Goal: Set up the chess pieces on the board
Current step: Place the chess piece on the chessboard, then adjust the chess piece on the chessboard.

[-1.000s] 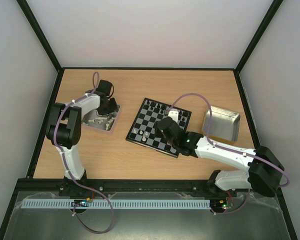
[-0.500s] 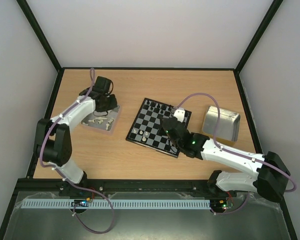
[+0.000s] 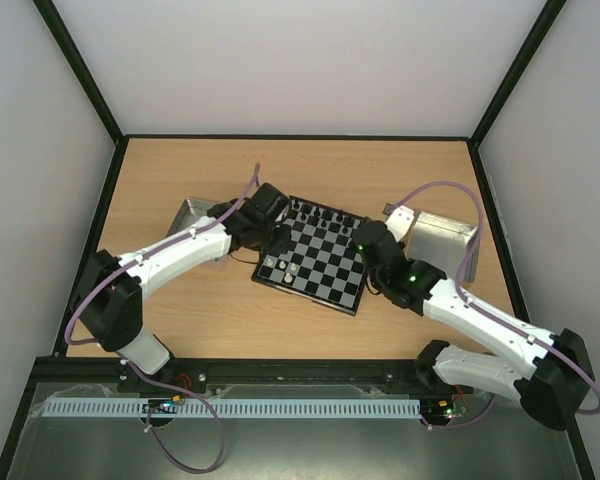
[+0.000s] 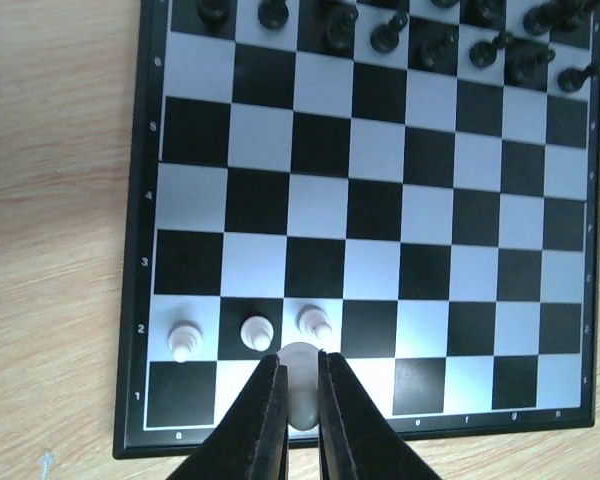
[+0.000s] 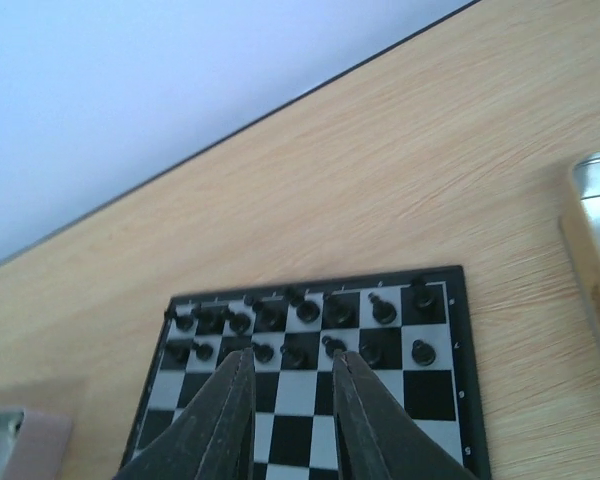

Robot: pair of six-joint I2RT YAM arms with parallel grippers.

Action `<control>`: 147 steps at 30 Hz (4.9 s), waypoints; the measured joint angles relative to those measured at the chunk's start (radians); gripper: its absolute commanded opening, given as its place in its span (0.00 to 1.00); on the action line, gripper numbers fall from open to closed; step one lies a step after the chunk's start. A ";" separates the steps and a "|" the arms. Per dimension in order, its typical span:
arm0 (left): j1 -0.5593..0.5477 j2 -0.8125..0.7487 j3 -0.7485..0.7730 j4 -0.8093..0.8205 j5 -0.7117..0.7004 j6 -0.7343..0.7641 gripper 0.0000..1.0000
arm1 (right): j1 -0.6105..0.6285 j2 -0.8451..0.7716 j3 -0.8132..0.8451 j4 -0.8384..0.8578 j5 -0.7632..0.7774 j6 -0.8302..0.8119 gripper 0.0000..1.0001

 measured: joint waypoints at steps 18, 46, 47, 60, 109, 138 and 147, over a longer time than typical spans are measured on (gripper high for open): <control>-0.236 0.219 0.100 -0.044 -0.068 -0.022 0.09 | -0.035 -0.098 -0.045 -0.058 0.058 0.119 0.21; -0.233 0.360 0.156 -0.073 -0.137 -0.029 0.18 | -0.035 -0.122 -0.091 -0.050 0.047 0.130 0.25; -0.232 0.360 0.156 -0.072 -0.137 -0.030 0.18 | -0.035 -0.125 -0.094 -0.048 0.043 0.130 0.25; -0.216 0.360 0.156 -0.068 -0.137 -0.027 0.13 | -0.035 -0.134 -0.104 -0.032 0.032 0.130 0.25; -0.112 0.349 0.174 -0.097 -0.104 0.039 0.15 | -0.035 -0.135 -0.116 -0.013 -0.002 0.130 0.25; -0.110 0.348 0.151 -0.096 -0.082 0.038 0.26 | -0.035 -0.135 -0.123 -0.005 -0.016 0.130 0.25; -0.110 0.338 0.116 -0.092 -0.048 0.036 0.25 | -0.035 -0.135 -0.126 -0.004 -0.018 0.130 0.25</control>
